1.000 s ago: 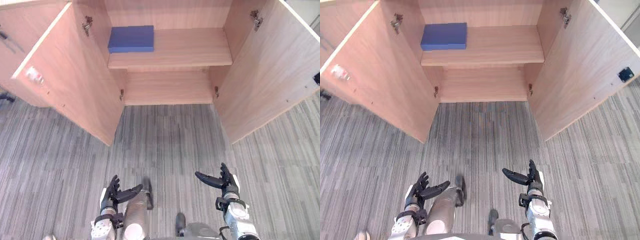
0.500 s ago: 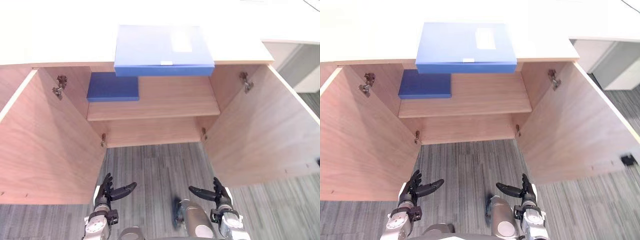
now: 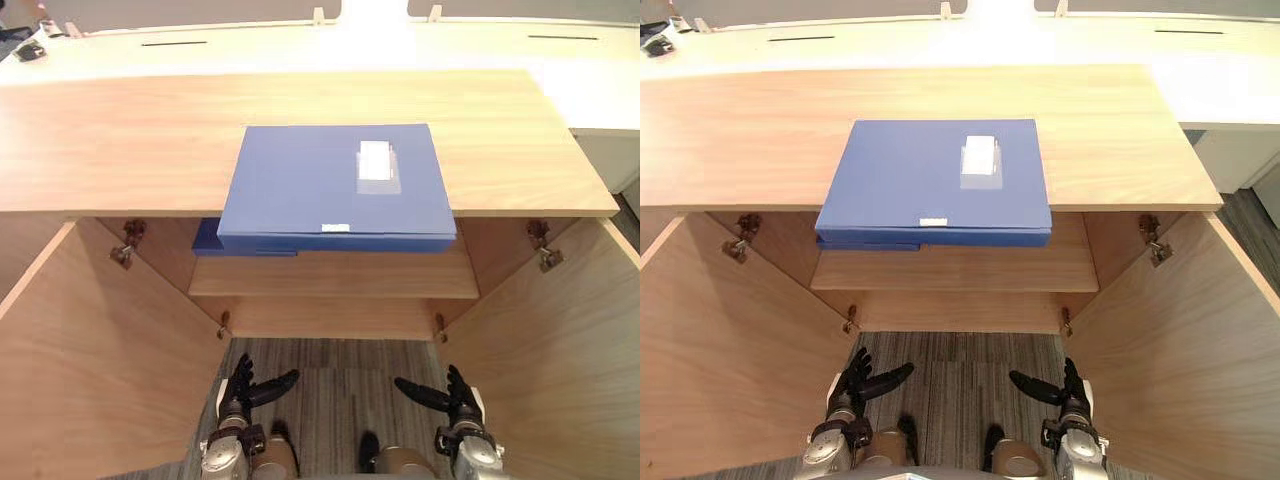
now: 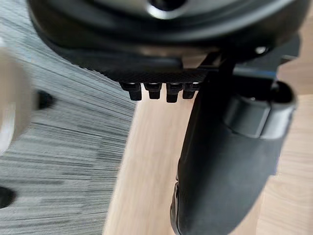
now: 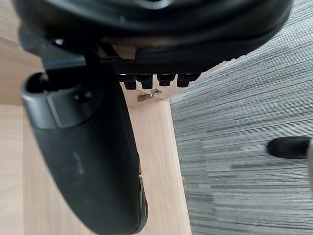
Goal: Walk over to the cabinet, pick up the folder, carry it to the office cabinet, place the folder inside the office cabinet, then close the office cabinet door
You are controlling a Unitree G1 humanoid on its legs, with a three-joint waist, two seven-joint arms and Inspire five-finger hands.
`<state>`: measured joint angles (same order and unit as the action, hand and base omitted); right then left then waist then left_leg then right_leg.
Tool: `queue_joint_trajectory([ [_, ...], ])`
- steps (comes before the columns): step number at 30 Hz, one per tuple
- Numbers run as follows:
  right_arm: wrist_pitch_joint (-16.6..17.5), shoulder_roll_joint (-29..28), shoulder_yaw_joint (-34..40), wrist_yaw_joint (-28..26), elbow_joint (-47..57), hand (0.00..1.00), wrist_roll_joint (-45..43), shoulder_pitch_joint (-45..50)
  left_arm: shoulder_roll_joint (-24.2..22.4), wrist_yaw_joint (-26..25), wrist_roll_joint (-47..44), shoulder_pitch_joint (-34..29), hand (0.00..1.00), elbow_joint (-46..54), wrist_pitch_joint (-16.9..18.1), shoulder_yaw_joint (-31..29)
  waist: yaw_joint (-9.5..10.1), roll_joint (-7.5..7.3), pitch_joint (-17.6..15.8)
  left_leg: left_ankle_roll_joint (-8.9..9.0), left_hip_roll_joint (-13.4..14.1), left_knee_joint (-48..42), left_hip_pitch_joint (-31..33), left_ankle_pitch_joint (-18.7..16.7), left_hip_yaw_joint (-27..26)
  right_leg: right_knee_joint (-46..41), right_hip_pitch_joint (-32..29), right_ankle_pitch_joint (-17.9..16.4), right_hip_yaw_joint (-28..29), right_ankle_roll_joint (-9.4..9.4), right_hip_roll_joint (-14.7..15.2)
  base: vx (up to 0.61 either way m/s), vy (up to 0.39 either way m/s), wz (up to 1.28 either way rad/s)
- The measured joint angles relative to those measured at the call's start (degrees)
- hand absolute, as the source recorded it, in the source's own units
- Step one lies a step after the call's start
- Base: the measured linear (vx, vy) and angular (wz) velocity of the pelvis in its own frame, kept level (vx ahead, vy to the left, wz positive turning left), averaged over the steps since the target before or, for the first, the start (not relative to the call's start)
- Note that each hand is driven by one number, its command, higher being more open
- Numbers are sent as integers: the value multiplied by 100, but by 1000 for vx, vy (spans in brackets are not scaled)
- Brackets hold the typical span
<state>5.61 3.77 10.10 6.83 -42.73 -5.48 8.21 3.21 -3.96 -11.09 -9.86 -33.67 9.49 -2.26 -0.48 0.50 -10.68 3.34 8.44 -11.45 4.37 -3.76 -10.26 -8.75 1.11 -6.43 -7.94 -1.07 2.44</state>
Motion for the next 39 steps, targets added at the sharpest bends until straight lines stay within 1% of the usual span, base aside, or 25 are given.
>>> queue_joint_trajectory([
  [2, 5, 10, 39, 3, -7, 100, 0, 107, 126, -2, 70, -88, 100, 507, 12, 25, -2, -37, 34, -51, -155, 165, -93, 33, 8, 83, 83, -29, -23, -51, 120, 149, 82, 14],
  [3, 5, 14, 60, 2, -32, 100, 3, 125, 224, -14, 133, -115, 100, 804, 18, 23, -1, -32, 42, -92, -235, 300, -161, 62, 13, 143, 132, -40, -41, -92, 166, 115, 69, 15],
  [6, 5, 12, 58, -18, -160, 100, 3, 142, 419, -96, 276, -263, 100, 1512, 59, -15, 13, -6, 62, -157, -346, 531, -372, 114, 79, 200, 301, -41, -101, -101, 207, 68, 35, 14],
  [8, 7, 16, 60, -18, -161, 100, 3, 153, 482, -108, 439, -390, 100, 1973, 95, -11, 4, -5, 68, -157, -365, 639, -435, 161, 188, 212, 368, -41, -172, -101, 229, 21, 8, 26],
  [11, 40, 42, 62, -18, -180, 100, 9, 133, 499, -130, 813, -659, 100, 2745, 124, 25, 60, -2, 86, -161, -384, 799, -503, 250, 229, 210, 385, -41, -174, -101, 227, -17, -9, 12],
  [12, 83, 46, 61, -20, -205, 100, 15, 135, 515, -216, 1084, -797, 100, 3078, 143, 79, 80, 2, 112, -175, -394, 848, -510, 285, 257, 210, 385, -41, -184, -101, 227, -47, -16, 11],
  [15, 146, 58, 57, -19, -382, 100, 60, 135, 584, -370, 1478, -1035, 100, 3714, 269, 236, 111, 0, 204, -173, -419, 949, -540, 367, 327, 209, 395, -40, -201, -101, 234, -50, -7, 12],
  [16, 146, 68, 32, -17, -462, 100, 70, 132, 608, -488, 1696, -1148, 100, 4069, 396, 282, 116, 1, 230, -183, -442, 995, -570, 408, 355, 209, 415, -40, -200, -102, 246, -71, 4, 6],
  [19, 152, 115, -100, -12, -570, 100, 116, 137, 708, -662, 1927, -1258, 100, 4642, 573, 287, 112, 9, 263, -194, -490, 1169, -630, 544, 413, 210, 415, -40, -193, -103, 257, -102, 3, 9],
  [24, 156, 203, -208, 1, -886, 100, 139, 199, 787, -977, 2386, -1527, 100, 5759, 788, 337, 100, 51, 367, -118, -542, 1431, -691, 676, 511, 290, 412, -125, -144, -258, 252, -90, 5, 11],
  [26, 156, 245, -294, 15, -892, 100, 141, 221, 847, -1098, 2642, -1546, 100, 6056, 851, 408, 106, 49, 388, -121, -540, 1430, -684, 688, 518, 290, 414, -113, -143, -258, 246, 0, 0, 0],
  [27, 156, 288, -374, 20, -906, 100, 158, 226, 915, -1165, 2868, -1541, 100, 6191, 885, 458, 94, 54, 456, -171, -541, 1423, -680, 724, 517, 283, 430, -61, -132, -233, 241, 31, -4, -1],
  [31, 184, 299, -394, 26, -1013, 100, 280, 193, 1037, -1217, 3177, -1414, 100, 6288, 893, 690, 53, 42, 511, -189, -542, 1359, -720, 711, 515, 292, 511, -42, -19, -233, 232, 23, -2, 0],
  [33, 189, 301, -472, 19, -1075, 100, 290, 138, 1241, -1194, 3571, -1221, 100, 6286, 866, 981, 38, 44, 513, -179, -537, 1331, -741, 695, 501, 291, 530, -40, 13, -230, 229, -35, -5, -4],
  [35, 190, 303, -533, 14, -1078, 100, 290, 141, 1349, -1174, 3804, -1102, 100, 6268, 831, 1191, 31, 46, 518, -171, -536, 1340, -771, 689, 486, 292, 545, -40, 35, -228, 230, -45, 0, -6],
  [37, 191, 316, -617, -42, -1073, 100, 291, 136, 1465, -1106, 4267, -880, 100, 6187, 790, 1594, -43, 54, 532, -169, -536, 1429, -864, 689, 420, 300, 563, -41, 123, -226, 229, -50, 8, -15],
  [39, 191, 330, -620, -71, -1067, 100, 290, 131, 1496, -1082, 4502, -682, 100, 6034, 772, 1796, -81, 64, 553, -140, -534, 1537, -926, 707, 346, 319, 547, -40, 193, -227, 224, -42, 11, -20],
])
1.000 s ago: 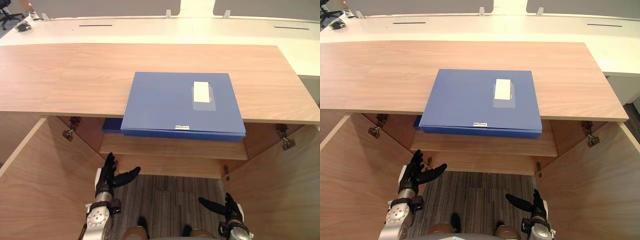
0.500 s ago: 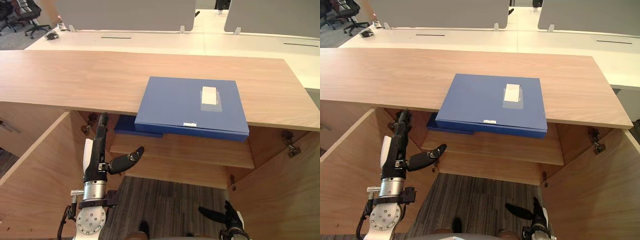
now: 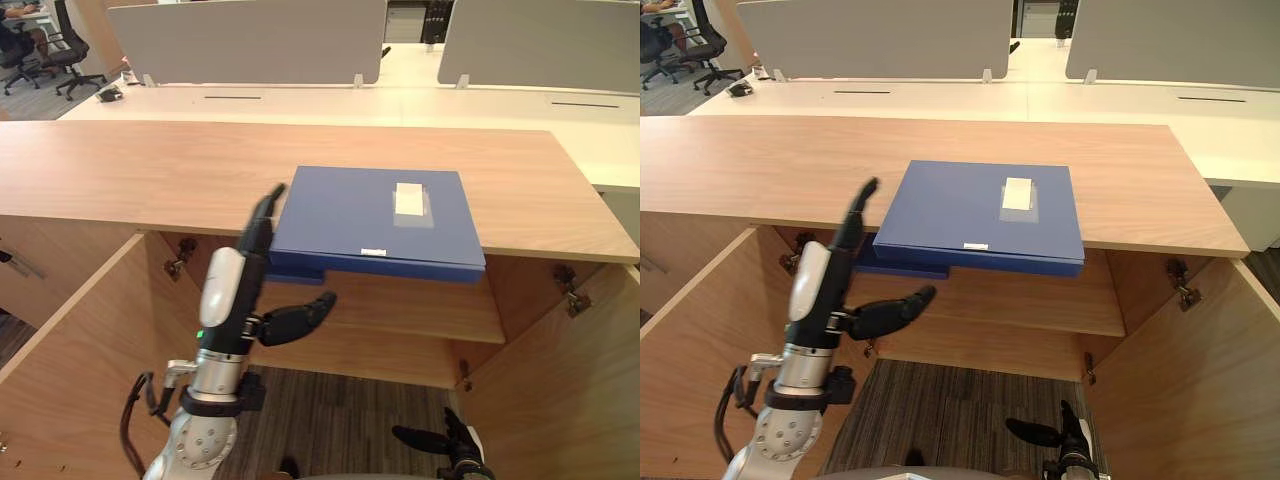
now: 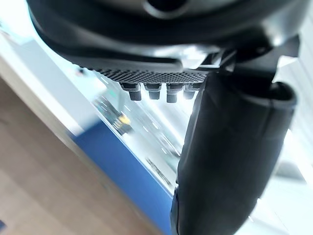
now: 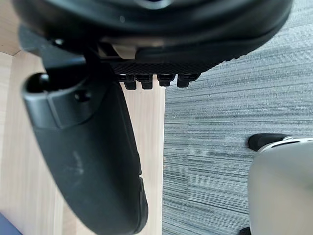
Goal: Walk over to the cabinet, pick up the folder, carry it to the office cabinet, place the folder inside the office cabinet, then close the office cabinet door
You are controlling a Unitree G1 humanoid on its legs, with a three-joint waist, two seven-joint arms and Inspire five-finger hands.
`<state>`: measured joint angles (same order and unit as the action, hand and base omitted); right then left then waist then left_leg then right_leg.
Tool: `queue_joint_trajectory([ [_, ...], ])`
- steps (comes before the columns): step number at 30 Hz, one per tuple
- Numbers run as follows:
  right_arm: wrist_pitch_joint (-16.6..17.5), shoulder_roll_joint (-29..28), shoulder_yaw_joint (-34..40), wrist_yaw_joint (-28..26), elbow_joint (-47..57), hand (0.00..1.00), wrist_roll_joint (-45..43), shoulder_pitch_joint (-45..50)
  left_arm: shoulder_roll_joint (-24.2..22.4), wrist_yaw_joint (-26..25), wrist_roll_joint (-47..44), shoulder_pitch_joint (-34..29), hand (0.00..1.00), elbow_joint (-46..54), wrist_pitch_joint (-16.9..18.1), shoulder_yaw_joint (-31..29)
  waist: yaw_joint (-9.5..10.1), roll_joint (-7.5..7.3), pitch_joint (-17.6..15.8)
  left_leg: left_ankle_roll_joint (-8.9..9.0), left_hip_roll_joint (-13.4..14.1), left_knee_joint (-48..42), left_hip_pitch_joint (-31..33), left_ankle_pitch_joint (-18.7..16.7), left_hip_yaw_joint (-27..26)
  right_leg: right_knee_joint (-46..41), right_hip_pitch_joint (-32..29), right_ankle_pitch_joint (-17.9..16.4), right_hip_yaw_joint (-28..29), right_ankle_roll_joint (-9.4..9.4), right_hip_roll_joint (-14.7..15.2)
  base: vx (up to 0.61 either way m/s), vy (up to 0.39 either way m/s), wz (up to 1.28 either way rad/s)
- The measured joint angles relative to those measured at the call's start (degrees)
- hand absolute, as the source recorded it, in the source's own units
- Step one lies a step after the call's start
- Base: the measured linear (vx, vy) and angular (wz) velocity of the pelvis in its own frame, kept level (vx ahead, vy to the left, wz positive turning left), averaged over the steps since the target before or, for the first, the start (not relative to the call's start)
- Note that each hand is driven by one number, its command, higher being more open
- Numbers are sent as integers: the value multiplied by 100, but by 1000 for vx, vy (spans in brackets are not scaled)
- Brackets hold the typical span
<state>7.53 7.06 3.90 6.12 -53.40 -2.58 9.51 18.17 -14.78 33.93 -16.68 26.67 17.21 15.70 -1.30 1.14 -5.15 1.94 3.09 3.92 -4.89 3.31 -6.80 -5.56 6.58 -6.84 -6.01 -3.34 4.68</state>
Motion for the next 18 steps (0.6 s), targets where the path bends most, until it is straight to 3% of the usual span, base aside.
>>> queue_joint_trajectory([
  [5, -17, 66, -84, -97, -3, 100, -7, 34, 181, 132, 672, 675, 100, -786, -236, 174, -181, 14, 69, -61, -8, 114, -80, 84, -119, 56, -58, 65, 127, -4, -9, 14, 6, -14],
  [6, -18, 69, -84, -114, -3, 100, -7, 37, 181, 128, 722, 721, 0, -841, -252, 171, -179, 13, 69, -62, -8, 114, -80, 83, -127, 66, -57, 71, 134, -4, -10, 21, -1, -6],
  [13, -24, 69, -92, -209, -1, 100, -60, 2, 54, -166, 1497, 1288, 0, -1155, -637, 36, -194, 9, 70, -61, -10, 145, -81, 76, -145, 168, -44, 95, 153, 4, -11, -2, -1, 0],
  [18, -25, 68, -90, -256, 1, 100, -108, 0, 30, -314, 1724, 1493, 0, -1184, -669, -156, -268, 5, 73, -60, -12, 148, -80, 43, -204, 284, -37, 154, 231, -9, -12, 6, 1, -9],
])
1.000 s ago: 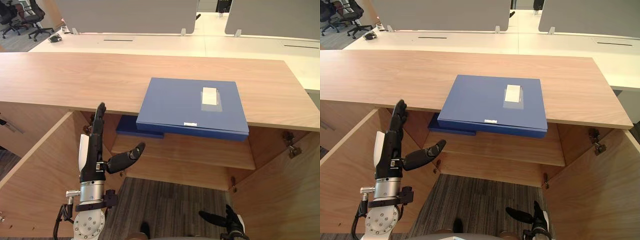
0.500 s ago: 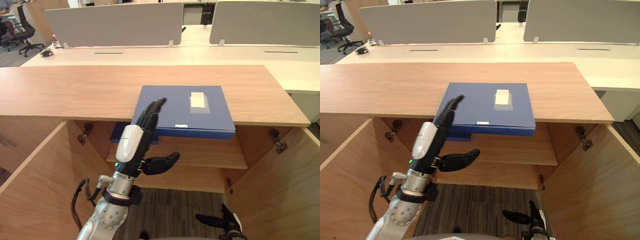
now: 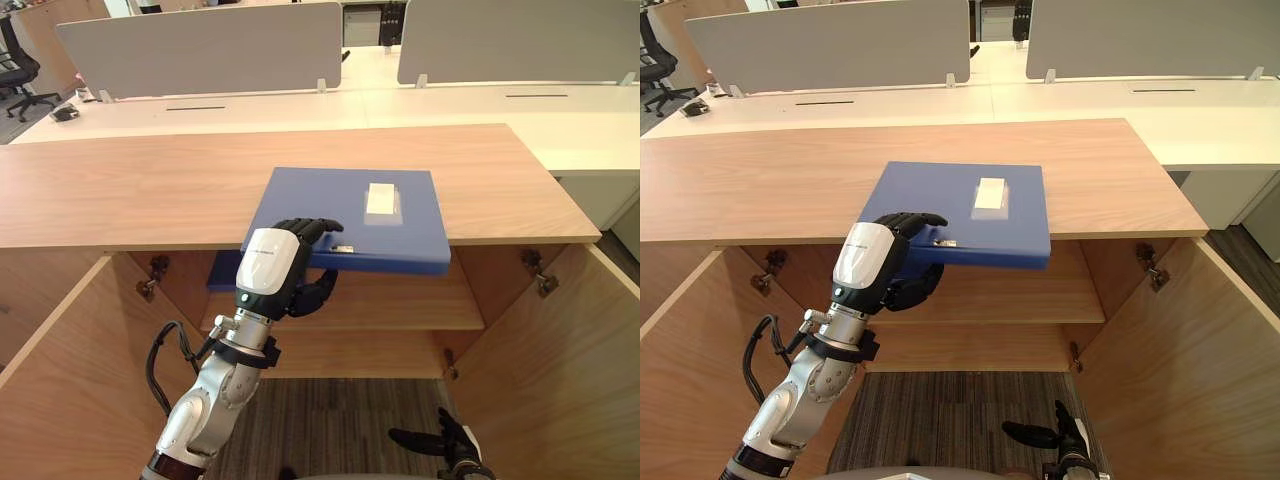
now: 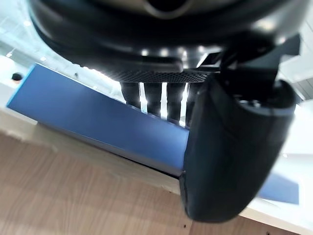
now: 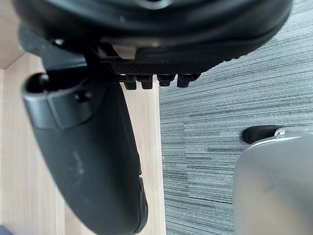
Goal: Walk over to the cabinet, pick up the folder, carry it to the office cabinet, place the folder inside the office cabinet, then close the office cabinet door
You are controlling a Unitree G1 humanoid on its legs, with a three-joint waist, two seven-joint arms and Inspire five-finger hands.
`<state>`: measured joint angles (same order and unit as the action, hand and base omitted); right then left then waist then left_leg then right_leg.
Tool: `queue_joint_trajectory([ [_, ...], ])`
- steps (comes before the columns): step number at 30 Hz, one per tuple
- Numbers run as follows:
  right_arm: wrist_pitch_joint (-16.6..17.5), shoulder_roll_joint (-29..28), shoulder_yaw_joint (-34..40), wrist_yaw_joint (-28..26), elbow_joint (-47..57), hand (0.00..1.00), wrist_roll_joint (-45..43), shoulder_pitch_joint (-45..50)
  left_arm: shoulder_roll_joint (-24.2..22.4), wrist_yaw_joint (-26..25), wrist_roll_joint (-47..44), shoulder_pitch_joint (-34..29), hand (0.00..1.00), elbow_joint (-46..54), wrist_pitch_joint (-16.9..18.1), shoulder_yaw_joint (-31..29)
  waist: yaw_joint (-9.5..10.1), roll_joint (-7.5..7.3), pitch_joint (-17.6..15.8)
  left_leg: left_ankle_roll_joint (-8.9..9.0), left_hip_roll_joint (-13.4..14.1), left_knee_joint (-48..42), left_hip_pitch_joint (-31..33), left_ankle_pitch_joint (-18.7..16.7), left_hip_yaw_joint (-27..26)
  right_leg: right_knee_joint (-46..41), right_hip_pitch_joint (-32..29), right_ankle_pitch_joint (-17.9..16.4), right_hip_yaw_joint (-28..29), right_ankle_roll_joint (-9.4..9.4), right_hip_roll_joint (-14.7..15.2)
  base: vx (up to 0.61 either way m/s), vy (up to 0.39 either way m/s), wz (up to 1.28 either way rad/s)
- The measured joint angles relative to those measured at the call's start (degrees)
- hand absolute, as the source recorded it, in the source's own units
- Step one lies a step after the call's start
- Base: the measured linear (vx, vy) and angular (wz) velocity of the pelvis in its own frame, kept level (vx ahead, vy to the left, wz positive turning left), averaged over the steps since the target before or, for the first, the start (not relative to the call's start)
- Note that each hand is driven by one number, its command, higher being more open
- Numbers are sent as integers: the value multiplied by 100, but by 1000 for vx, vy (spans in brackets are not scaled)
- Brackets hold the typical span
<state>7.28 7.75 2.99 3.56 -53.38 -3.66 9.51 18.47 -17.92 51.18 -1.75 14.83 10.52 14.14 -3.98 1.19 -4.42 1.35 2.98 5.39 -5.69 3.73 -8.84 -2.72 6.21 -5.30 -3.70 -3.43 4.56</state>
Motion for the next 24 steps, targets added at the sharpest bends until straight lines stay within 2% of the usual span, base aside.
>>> queue_joint_trajectory([
  [6, -3, -49, 0, -3, 166, 100, -183, 0, -181, -44, -298, -77, 0, 60, 4, -125, 10, -22, -9, 2, 9, -11, 24, -33, -97, 107, -11, 74, 99, -8, -10, 24, -2, -9],
  [9, -3, -104, 3, 7, 714, 100, -328, 46, -333, -35, -522, -218, 0, 354, 3, -116, 1, -21, -8, 14, 19, -29, 25, -72, -241, 114, -85, 103, 261, -17, -19, 25, 11, -27],
  [13, 49, -277, -12, 17, 2178, 100, -638, 381, -466, 84, -1037, -408, 0, 946, 75, -1, -22, -23, -10, 0, 20, -32, 32, -94, -285, 109, -131, 144, 369, -34, -25, 13, -4, -15],
  [16, 184, -448, -18, -7, 3359, 100, -999, 599, -626, 191, -1813, -532, 0, 1422, 230, 124, -21, -27, -11, -11, 25, -32, 45, -124, -352, 101, -191, 179, 455, -51, -31, -17, -2, -15],
  [19, 262, -535, -158, -160, 4753, 100, -1460, 912, -648, 229, -2631, -664, 0, 1910, 355, 218, -16, -27, -11, -28, 24, -32, 55, -142, -466, 101, -247, 218, 568, -70, -32, -22, 5, -19],
  [23, 439, -619, -185, -360, 6513, 100, -1923, 1273, -632, 320, -4381, -749, 0, 2493, 610, 182, -25, -28, -12, -34, 16, -32, 24, -156, -555, 94, -275, 237, 667, -94, -28, -20, -3, -11],
  [24, 443, -620, -179, -360, 6594, 100, -1930, 1277, -633, 354, -4523, -766, 0, 2532, 626, 170, -26, -28, -12, -35, 16, -32, 22, -157, -561, 94, -276, 238, 673, -95, -28, -17, -8, -10],
])
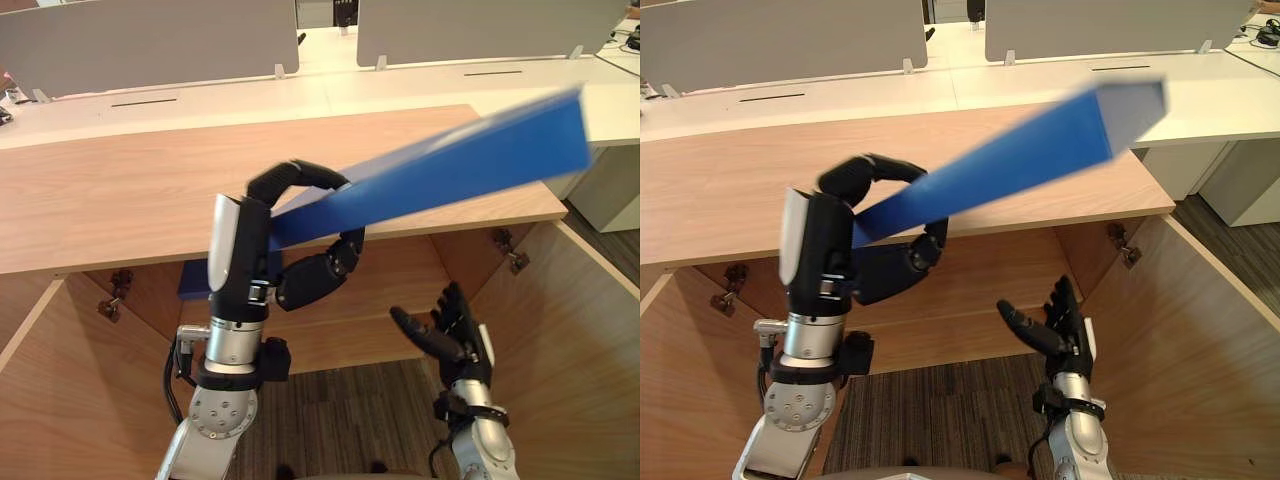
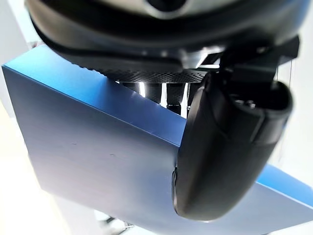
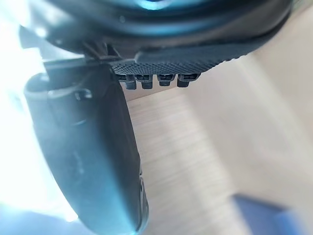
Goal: Walk over to the cabinet, pick up the folder, carry it to the office cabinet, place the folder inside the office cabinet, then close the office cabinet door
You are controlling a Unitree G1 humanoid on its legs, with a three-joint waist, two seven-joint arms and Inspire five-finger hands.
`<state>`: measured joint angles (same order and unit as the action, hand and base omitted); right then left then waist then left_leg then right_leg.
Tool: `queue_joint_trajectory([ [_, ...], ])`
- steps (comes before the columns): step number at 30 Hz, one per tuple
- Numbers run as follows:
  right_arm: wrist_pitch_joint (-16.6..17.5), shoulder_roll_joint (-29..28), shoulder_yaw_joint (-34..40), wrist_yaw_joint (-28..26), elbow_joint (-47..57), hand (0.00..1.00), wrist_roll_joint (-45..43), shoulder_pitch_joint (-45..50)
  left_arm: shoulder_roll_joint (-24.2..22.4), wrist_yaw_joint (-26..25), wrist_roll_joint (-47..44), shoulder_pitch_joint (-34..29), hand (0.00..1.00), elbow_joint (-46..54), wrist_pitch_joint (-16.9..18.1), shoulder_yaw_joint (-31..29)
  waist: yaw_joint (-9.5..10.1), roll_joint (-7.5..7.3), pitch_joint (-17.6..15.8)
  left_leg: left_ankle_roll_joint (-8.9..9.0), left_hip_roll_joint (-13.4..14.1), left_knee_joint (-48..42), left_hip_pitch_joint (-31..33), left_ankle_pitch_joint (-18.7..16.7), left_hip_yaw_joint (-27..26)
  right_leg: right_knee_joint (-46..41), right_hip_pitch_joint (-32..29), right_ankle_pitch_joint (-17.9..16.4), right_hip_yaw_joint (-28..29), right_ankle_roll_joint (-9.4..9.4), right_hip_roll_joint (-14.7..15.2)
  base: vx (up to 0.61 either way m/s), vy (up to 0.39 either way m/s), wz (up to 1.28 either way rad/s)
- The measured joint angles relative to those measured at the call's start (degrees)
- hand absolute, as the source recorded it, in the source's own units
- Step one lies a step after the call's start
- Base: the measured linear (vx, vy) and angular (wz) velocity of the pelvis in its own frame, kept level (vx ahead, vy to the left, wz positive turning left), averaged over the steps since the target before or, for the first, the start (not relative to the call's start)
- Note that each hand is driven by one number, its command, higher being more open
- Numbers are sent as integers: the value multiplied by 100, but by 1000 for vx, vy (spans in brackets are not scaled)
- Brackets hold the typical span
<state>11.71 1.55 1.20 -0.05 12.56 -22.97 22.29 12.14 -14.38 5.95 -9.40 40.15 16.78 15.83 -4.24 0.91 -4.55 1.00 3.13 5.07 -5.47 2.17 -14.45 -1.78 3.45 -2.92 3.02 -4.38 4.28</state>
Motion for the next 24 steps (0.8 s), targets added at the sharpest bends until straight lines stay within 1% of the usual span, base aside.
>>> queue_joint_trajectory([
  [1, 45, 0, 25, -7, 340, 100, -13, 6, -3, 153, -601, -92, 0, 165, 83, -87, -9, 0, 0, 2, -1, 0, -9, -5, -19, 0, -3, 2, 20, -3, 0, -15, -12, -6],
  [2, 70, 1, 75, -20, 664, 100, -51, 11, -1, 255, -1030, -197, 0, 315, 143, -167, -13, 1, 0, 6, -2, 0, -10, -8, -25, -1, -7, 3, 26, -5, 0, -19, -16, -5],
  [3, 103, 3, 97, -21, 804, 100, -64, 9, 0, 331, -1242, -249, 0, 364, 181, -220, -12, 0, 0, 7, -2, 0, -11, -9, -29, -1, -15, 4, 31, -6, 0, 0, 0, 0],
  [5, 197, 24, 183, -72, 1283, 100, -229, -54, 2, 650, -2239, -437, 0, 474, 232, -375, -9, 1, 1, 11, -4, 0, -18, -15, -37, -1, -27, 5, 44, -8, 0, 0, 0, 0],
  [9, 355, 278, 184, -127, 1625, 100, -392, -445, -11, 983, -3247, -728, 0, 458, 213, -472, -2, 0, 1, 9, -8, 0, -17, -17, -86, -1, -57, 21, 106, -33, 0, -17, -14, -7],
  [11, 405, 580, 162, -165, 1657, 100, -493, -774, 25, 1291, -3920, -841, 0, 411, 92, -460, 20, -1, 2, 6, -14, 0, -17, -18, -98, -1, -60, 27, 119, -40, 3, -6, -6, -3],
  [13, 409, 839, 86, -168, 1656, 100, -498, -997, 82, 1456, -4225, -910, 0, 353, 46, -442, 19, -1, 2, 5, -15, 0, -10, -16, -99, -2, -53, 31, 120, -46, 4, 0, 0, 0],
  [14, 409, 1079, 24, -189, 1651, 100, -497, -1161, 155, 1610, -4475, -937, 0, 229, 18, -392, 31, 1, 3, 2, -15, 0, -6, -14, -98, -2, -53, 35, 118, -52, 4, 0, 0, 0],
  [15, 410, 1343, -49, -216, 1623, 100, -497, -1335, 262, 1743, -4718, -981, 0, 88, -53, -320, 34, -1, 4, 1, -14, 0, -2, -14, -95, -2, -54, 37, 117, -55, 4, 0, 0, 0],
  [17, 416, 1676, -136, -268, 1535, 100, -499, -1559, 437, 1944, -5038, -1068, 0, -156, -212, -167, 38, -1, 7, -2, -16, 0, 6, -11, -78, -2, -52, 38, 104, -57, 8, -16, -22, 4],
  [21, 415, 2284, -230, -286, 902, 100, -636, -1905, 903, 2276, -5824, -1287, 0, -653, -580, 93, 41, -6, 12, -17, -25, 0, 54, 1, -14, 1, -57, 39, 31, -58, 20, -11, -21, 9],
  [22, 405, 2411, -311, -307, 766, 0, -729, -1953, 1005, 2339, -5985, -1330, 0, -740, -652, 104, 43, -6, 13, -17, -23, 0, 59, 2, -5, 2, -56, 39, 21, -58, 19, -7, -22, 6],
  [24, 400, 2664, -453, -333, 573, 0, -799, -1974, 1239, 2399, -6263, -1393, 0, -872, -711, 175, 47, -6, 13, -20, -23, 0, 84, 6, 27, 6, -59, 39, -10, -58, 20, -2, -22, 8],
])
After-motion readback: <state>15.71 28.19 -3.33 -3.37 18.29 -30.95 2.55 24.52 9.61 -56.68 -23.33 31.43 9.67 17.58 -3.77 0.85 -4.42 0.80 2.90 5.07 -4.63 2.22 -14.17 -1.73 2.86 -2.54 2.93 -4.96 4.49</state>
